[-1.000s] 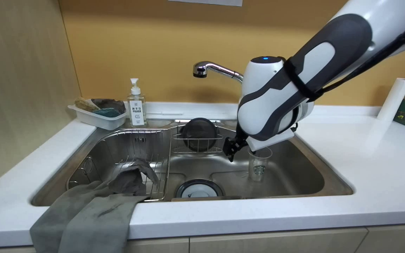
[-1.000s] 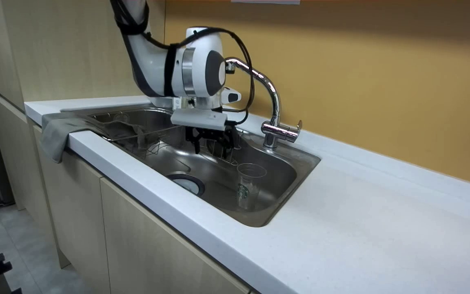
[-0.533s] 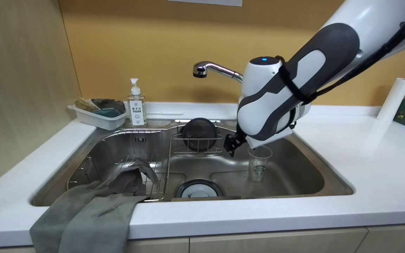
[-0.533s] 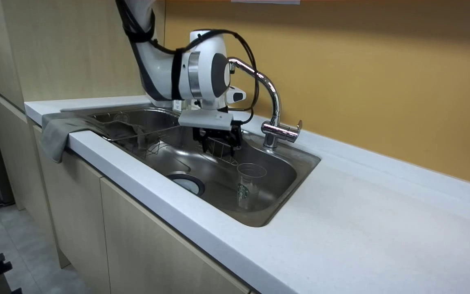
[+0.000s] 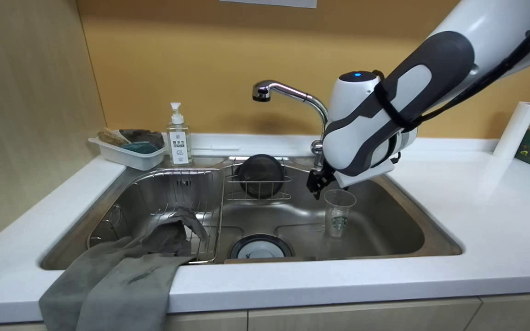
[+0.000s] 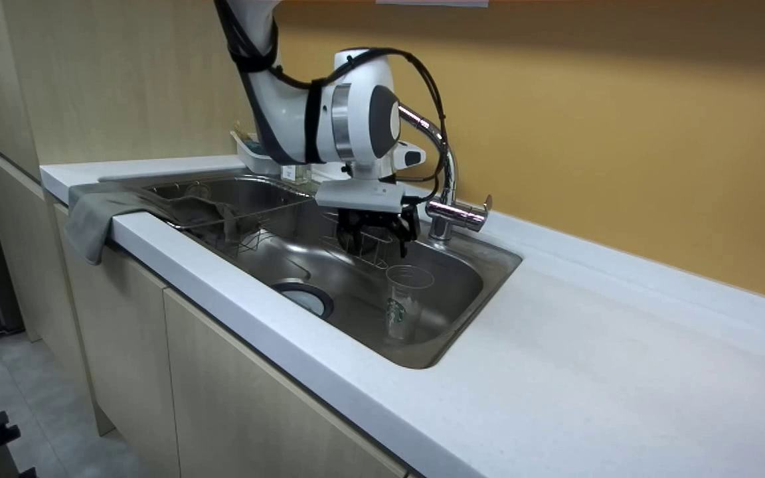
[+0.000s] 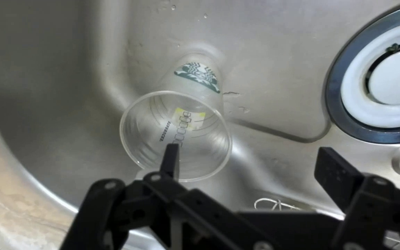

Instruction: Remove the cup from the sink and place it on the counter right side of the sink

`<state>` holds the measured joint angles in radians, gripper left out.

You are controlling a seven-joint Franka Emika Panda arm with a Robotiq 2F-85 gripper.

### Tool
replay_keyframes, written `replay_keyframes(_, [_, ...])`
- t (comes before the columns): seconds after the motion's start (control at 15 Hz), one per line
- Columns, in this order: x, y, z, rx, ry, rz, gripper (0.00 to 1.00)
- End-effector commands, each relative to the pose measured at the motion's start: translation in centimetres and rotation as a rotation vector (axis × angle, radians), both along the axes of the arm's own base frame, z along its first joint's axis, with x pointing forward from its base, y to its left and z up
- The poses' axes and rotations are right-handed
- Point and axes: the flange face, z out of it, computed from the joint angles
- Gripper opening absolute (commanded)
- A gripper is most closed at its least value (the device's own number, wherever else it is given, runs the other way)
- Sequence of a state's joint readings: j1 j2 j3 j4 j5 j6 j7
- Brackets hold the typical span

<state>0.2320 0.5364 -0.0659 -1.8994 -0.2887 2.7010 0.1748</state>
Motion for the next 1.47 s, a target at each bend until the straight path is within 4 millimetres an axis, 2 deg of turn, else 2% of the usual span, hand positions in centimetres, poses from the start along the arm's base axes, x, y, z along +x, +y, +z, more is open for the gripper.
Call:
replay_keyframes(0.0, [1.1, -0.5, -0.7, -0.018, 0.054, -0.024, 1.00])
replay_keyframes(0.8, [3.2, -0.2, -5.8, -0.022, 0.104, -0.043, 1.00])
replay_keyframes(0.87, [3.4, -0.3, -6.1, -0.013, 0.104, -0.049, 0.75])
replay_keyframes(0.93, [3.6, -0.3, -6.3, -0.011, 0.103, -0.049, 0.74])
replay_keyframes(1.4, [4.7, -0.4, -6.1, 0.010, 0.077, -0.052, 0.25])
